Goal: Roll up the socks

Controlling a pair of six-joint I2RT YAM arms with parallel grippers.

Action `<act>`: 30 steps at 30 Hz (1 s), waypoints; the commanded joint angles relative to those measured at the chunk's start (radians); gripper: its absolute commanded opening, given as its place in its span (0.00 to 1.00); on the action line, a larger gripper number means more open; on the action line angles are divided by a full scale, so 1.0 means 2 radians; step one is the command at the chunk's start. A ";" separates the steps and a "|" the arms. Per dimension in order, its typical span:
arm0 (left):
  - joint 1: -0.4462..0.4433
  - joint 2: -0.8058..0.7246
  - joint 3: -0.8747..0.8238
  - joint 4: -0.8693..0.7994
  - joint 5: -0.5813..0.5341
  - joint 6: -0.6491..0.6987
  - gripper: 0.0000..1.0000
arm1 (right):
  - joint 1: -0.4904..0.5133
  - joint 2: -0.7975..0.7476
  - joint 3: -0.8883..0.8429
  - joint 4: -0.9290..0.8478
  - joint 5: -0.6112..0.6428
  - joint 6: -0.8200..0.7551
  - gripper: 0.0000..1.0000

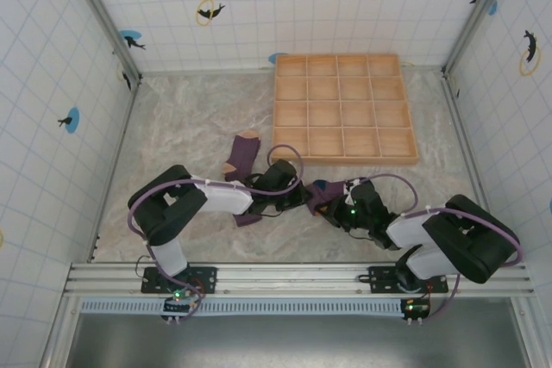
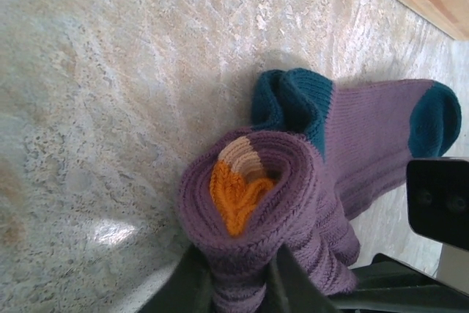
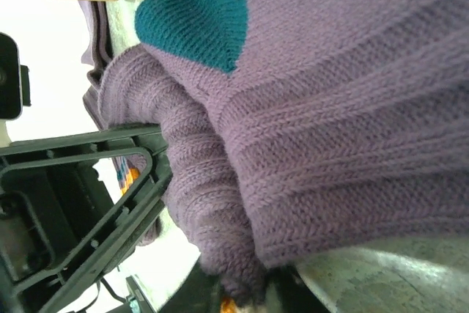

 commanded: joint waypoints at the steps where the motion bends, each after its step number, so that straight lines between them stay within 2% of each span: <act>1: 0.004 -0.001 0.003 -0.078 -0.016 0.007 0.05 | -0.002 -0.017 -0.015 -0.055 0.007 -0.032 0.28; 2: 0.006 -0.004 0.007 -0.092 -0.017 0.011 0.02 | -0.001 -0.030 -0.013 -0.065 0.010 -0.048 0.34; 4: 0.006 -0.009 0.016 -0.118 -0.015 0.019 0.00 | 0.003 -0.056 -0.002 -0.095 0.019 -0.083 0.42; 9: 0.006 -0.019 0.036 -0.173 -0.007 0.031 0.00 | 0.023 -0.115 0.039 -0.208 0.072 -0.200 0.53; 14: 0.007 -0.024 0.060 -0.228 -0.003 0.046 0.00 | 0.045 -0.146 0.062 -0.245 0.112 -0.294 0.62; 21: 0.009 -0.028 0.081 -0.270 0.006 0.061 0.00 | 0.091 -0.159 0.075 -0.253 0.170 -0.406 0.66; 26: 0.012 -0.029 0.091 -0.291 0.010 0.071 0.00 | 0.156 -0.163 0.093 -0.269 0.246 -0.471 0.65; 30: 0.014 -0.029 0.093 -0.290 0.014 0.071 0.00 | 0.214 -0.170 0.083 -0.237 0.294 -0.516 0.65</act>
